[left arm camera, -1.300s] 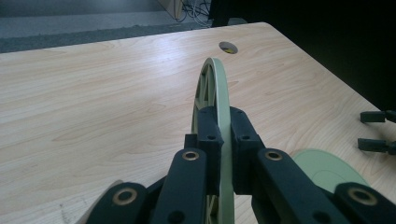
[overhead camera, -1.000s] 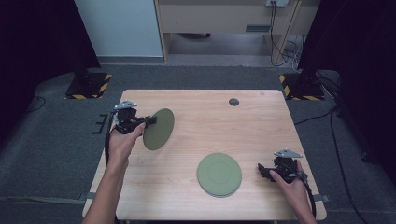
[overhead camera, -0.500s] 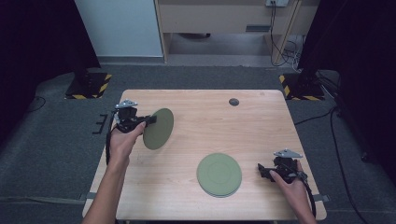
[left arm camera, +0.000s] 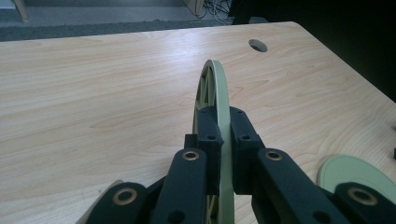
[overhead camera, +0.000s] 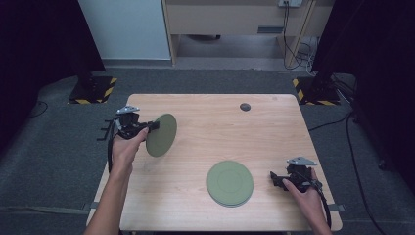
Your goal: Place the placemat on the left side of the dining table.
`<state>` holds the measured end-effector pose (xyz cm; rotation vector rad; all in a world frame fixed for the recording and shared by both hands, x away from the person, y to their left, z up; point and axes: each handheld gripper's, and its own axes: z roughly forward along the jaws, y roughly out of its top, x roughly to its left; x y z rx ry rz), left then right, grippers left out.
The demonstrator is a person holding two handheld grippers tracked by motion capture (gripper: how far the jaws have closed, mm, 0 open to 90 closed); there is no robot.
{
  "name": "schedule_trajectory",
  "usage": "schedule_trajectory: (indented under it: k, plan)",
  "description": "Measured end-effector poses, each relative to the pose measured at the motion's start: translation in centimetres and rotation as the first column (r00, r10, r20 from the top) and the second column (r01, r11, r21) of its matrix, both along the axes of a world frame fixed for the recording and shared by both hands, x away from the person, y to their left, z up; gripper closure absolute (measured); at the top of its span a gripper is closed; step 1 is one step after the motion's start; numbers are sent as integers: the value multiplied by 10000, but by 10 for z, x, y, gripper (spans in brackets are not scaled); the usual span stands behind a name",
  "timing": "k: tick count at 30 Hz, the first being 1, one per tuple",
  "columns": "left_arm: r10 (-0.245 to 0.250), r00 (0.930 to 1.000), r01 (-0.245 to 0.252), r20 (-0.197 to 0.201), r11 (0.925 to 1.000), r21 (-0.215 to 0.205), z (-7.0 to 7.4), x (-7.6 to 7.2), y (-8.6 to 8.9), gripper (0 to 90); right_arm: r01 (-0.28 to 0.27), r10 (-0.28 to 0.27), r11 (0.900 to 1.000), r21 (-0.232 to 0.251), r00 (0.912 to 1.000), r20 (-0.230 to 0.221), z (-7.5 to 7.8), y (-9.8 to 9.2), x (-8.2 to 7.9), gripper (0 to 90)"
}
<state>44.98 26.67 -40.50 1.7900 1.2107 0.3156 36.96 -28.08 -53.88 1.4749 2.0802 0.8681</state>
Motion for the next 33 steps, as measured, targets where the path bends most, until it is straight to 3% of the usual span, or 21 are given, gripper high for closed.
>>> schedule_trajectory:
  k: [19,29,33]
  plan:
    - [361,9990,-363,-252,9993,-89,-15,-1,19,853,2,-2,10000,0,10000,-2,0,0,0,26]
    - [1346,9904,-1356,-310,9902,-343,-29,-5,49,852,51,-51,10000,13,10000,-9,0,1,0,26]
    - [1532,9875,-1546,-374,9873,-374,-35,-6,58,852,54,-54,10000,13,10000,-11,0,1,0,25]
